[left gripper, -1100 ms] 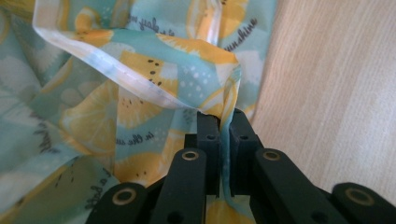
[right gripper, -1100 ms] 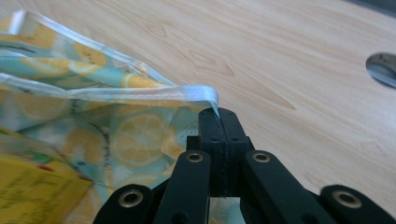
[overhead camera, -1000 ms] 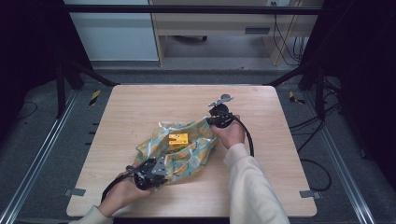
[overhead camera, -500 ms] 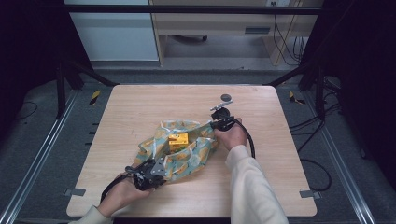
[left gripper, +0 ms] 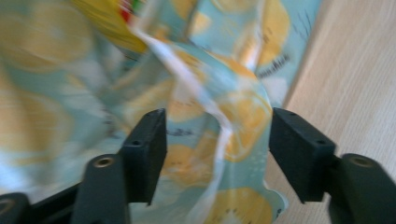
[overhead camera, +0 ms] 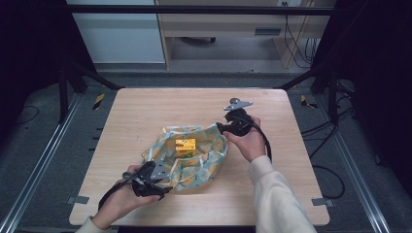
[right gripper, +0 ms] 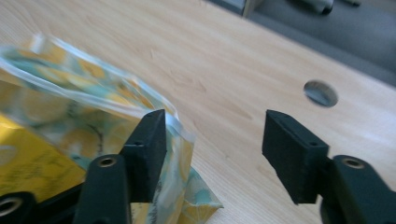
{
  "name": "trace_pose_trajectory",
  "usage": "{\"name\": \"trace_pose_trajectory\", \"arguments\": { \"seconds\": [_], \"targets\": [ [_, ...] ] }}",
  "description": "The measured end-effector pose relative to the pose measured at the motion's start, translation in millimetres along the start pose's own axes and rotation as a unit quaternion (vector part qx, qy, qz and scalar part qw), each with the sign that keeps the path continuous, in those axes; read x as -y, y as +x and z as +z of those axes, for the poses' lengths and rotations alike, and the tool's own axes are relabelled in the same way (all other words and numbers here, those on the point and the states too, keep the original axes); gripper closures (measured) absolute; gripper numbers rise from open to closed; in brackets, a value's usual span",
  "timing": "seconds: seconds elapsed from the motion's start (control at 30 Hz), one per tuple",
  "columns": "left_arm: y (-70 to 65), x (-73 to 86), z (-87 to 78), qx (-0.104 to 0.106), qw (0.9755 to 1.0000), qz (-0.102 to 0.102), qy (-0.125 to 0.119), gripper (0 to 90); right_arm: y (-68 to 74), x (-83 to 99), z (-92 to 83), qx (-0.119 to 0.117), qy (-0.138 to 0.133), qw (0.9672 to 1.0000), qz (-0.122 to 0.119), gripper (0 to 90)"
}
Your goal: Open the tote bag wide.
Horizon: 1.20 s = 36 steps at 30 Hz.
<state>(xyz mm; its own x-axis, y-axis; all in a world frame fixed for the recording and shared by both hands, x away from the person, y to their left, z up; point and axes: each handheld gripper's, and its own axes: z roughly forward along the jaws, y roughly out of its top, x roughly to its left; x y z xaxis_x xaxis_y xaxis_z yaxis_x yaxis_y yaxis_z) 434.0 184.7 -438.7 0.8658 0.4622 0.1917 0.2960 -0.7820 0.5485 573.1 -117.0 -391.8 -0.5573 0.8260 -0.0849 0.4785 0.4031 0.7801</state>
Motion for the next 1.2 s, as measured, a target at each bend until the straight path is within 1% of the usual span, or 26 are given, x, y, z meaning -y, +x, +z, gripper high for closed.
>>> {"name": "trace_pose_trajectory", "arguments": {
  "seconds": [0.1, 0.17, 0.2, 0.23, 0.27, 0.33, 0.4, 0.47, 0.5, 0.57, 0.6, 0.77, 0.83, 0.93, 1.03, 1.07, 1.1, 1.13, 1.17, 1.2],
  "targets": [
    [5.5, -2.9, -14.2, -0.012, 0.9999, -0.006, -0.010, 28.8, 4.7, -5.7, -23.0, 0.002, -0.022, 0.9997, -0.012, 34.5],
    [9.0, -4.7, -23.8, -0.016, 0.9997, -0.007, -0.016, 28.2, 8.8, -6.3, -35.2, -0.002, -0.029, 0.9995, -0.016, 31.9],
    [11.9, -6.2, -30.8, -0.021, 0.9996, -0.007, -0.019, 28.1, 14.8, -4.0, -48.2, -0.005, -0.036, 0.9990, -0.025, 29.9],
    [13.8, -7.2, -35.1, -0.024, 0.9995, -0.005, -0.021, 28.2, 16.9, -2.6, -51.9, -0.007, -0.037, 0.9990, -0.026, 28.8],
    [16.8, -9.0, -41.2, -0.028, 0.9992, -0.006, -0.027, 28.2, 16.9, -2.6, -51.9, -0.007, -0.037, 0.9990, -0.026, 28.8],
    [21.9, -12.0, -48.0, -0.037, 0.9988, -0.006, -0.031, 28.9, 23.0, 2.6, -60.8, -0.014, -0.044, 0.9985, -0.029, 27.2],
    [30.0, -16.6, -53.3, -0.058, 0.9977, -0.008, -0.034, 29.6, 29.2, 9.0, -66.0, -0.019, -0.044, 0.9981, -0.038, 26.3],
    [38.6, -21.3, -53.9, -0.071, 0.9968, -0.012, -0.035, 29.6, 35.1, 16.6, -69.5, -0.026, -0.043, 0.9976, -0.047, 26.0],
    [42.5, -23.1, -53.4, -0.073, 0.9967, -0.011, -0.035, 29.4, 38.0, 20.3, -70.7, -0.032, -0.043, 0.9974, -0.047, 25.7],
    [52.8, -28.6, -49.1, -0.084, 0.9956, -0.015, -0.037, 29.2, 44.2, 28.1, -73.1, -0.046, -0.043, 0.9970, -0.045, 25.8],
    [57.5, -30.7, -45.8, -0.090, 0.9952, -0.017, -0.034, 29.2, 47.9, 32.5, -73.7, -0.053, -0.043, 0.9967, -0.044, 25.8],
    [75.3, -38.3, -27.6, -0.097, 0.9943, -0.033, -0.029, 29.9, 63.2, 52.4, -69.8, -0.079, -0.032, 0.9952, -0.048, 25.3],
    [81.1, -40.8, -21.1, -0.096, 0.9944, -0.036, -0.025, 30.0, 68.6, 58.7, -67.1, -0.084, -0.025, 0.9946, -0.056, 24.8],
    [90.5, -45.1, -11.2, -0.101, 0.9939, -0.040, -0.020, 29.9, 76.0, 65.8, -59.7, -0.096, -0.009, 0.9931, -0.067, 22.8],
    [100.6, -49.1, 0.0, -0.099, 0.9941, -0.044, -0.005, 30.0, 80.3, 70.4, -50.9, -0.100, 0.006, 0.9920, -0.078, 22.6],
    [103.5, -50.1, 3.6, -0.099, 0.9940, -0.045, 0.001, 30.4, 82.1, 72.5, -46.3, -0.103, 0.016, 0.9915, -0.078, 23.4],
    [106.1, -50.8, 6.8, -0.096, 0.9943, -0.045, 0.007, 31.6, 82.9, 74.1, -42.8, -0.104, 0.026, 0.9909, -0.082, 26.2],
    [108.1, -51.5, 9.6, -0.094, 0.9946, -0.044, 0.013, 35.6, 84.2, 76.0, -39.8, -0.105, 0.035, 0.9903, -0.084, 32.6],
    [109.3, -51.9, 11.3, -0.092, 0.9946, -0.046, 0.015, 39.0, 84.9, 77.5, -37.7, -0.110, 0.045, 0.9886, -0.092, 41.9],
    [110.1, -52.6, 12.8, -0.086, 0.9951, -0.045, 0.019, 44.0, 85.7, 78.4, -36.8, -0.111, 0.050, 0.9879, -0.096, 50.6]
  ]
}}
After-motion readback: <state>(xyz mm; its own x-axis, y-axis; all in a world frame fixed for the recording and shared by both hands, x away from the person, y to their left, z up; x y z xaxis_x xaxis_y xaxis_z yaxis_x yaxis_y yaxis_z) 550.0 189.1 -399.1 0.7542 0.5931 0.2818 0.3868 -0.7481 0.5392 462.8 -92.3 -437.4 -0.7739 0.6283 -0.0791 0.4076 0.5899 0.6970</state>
